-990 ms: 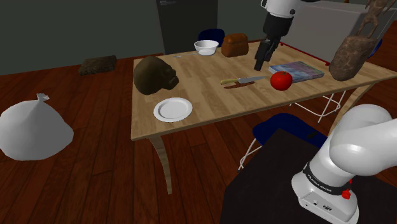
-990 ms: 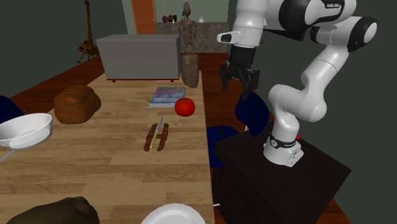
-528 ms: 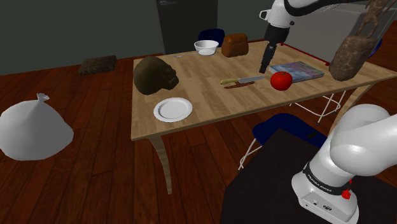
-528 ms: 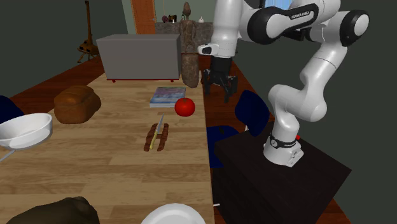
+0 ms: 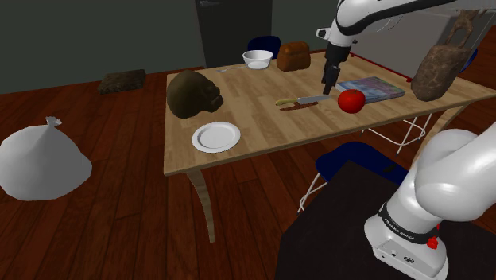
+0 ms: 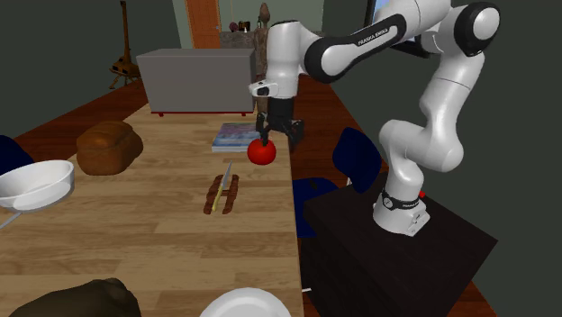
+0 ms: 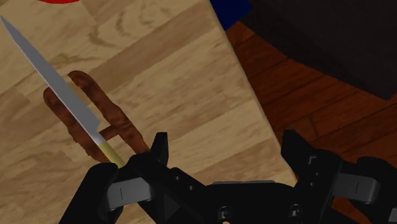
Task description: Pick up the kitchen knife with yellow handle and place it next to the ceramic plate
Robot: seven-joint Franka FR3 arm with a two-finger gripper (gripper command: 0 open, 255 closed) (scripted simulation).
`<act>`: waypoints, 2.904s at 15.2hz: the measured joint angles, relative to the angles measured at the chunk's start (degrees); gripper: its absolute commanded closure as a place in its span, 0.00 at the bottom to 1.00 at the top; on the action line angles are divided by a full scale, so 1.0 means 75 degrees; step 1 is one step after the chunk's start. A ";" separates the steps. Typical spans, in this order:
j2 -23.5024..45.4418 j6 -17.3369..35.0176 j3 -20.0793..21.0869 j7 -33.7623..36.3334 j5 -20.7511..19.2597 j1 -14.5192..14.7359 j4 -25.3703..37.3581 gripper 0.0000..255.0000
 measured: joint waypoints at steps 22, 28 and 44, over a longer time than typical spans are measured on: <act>0.6548 0.0920 -0.1113 -0.7148 0.3599 -0.0417 0.4103 0.00; 0.6747 0.1185 -0.1027 -0.7249 0.3751 -0.0466 0.4003 0.00; 0.6678 0.1094 -0.1059 -0.7222 0.3698 -0.0453 0.4038 1.00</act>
